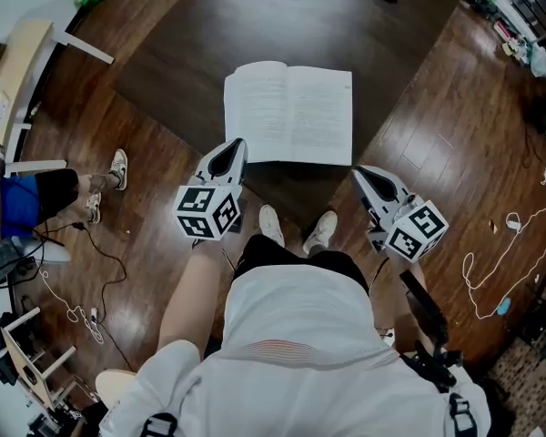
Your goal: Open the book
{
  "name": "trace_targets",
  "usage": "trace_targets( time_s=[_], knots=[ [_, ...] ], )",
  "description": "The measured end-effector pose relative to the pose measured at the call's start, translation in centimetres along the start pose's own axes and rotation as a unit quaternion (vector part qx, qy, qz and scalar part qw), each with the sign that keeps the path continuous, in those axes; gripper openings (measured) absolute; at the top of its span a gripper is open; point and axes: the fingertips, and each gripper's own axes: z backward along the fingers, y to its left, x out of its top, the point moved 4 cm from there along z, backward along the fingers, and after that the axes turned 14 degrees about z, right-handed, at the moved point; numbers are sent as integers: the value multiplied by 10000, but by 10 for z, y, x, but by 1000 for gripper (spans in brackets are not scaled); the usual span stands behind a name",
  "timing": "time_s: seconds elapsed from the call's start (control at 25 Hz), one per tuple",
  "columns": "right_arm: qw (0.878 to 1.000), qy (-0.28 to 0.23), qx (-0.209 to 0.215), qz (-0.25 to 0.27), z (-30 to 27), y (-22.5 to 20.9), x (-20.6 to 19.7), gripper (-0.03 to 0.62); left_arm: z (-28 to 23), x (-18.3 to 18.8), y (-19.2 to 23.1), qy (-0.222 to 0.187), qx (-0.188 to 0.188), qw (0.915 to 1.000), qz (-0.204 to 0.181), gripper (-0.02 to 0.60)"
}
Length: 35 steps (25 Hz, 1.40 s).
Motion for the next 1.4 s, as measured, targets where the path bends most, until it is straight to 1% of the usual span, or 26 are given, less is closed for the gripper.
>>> trace_targets(
  time_s=[0.12, 0.24, 0.44, 0.52, 0.72, 0.96, 1.2, 1.4],
  knots=[
    [9999, -114, -30, 63, 2, -3, 8, -6, -1, 19, -23, -143, -234, 9995, -136, 15],
    [9995, -246, -85, 163, 7, -8, 21, -6, 2, 37, -49, -313, -450, 9978, -362, 15],
    [9978, -487, -196, 410, 18, -15, 49, -6, 17, 67, -89, -644, -786, 9922, -722, 15],
    [9965, -603, -253, 512, 23, -17, 63, -6, 25, 78, -102, -735, -871, 9902, -807, 15],
    [9928, -834, -379, 768, 33, -19, 95, -6, 46, 101, -125, -992, -1012, 9852, -967, 15],
    [9872, -1073, -387, 1116, 40, -7, 128, -6, 68, 115, -142, -1300, -1095, 9777, -1232, 15],
    [9787, -1356, -410, 1489, 52, 3, 163, -6, 83, 127, -153, -1542, -1195, 9721, -1302, 15],
    [9727, -1513, -431, 1705, 61, 13, 182, -6, 91, 132, -163, -1637, -1291, 9687, -1345, 15]
  ],
)
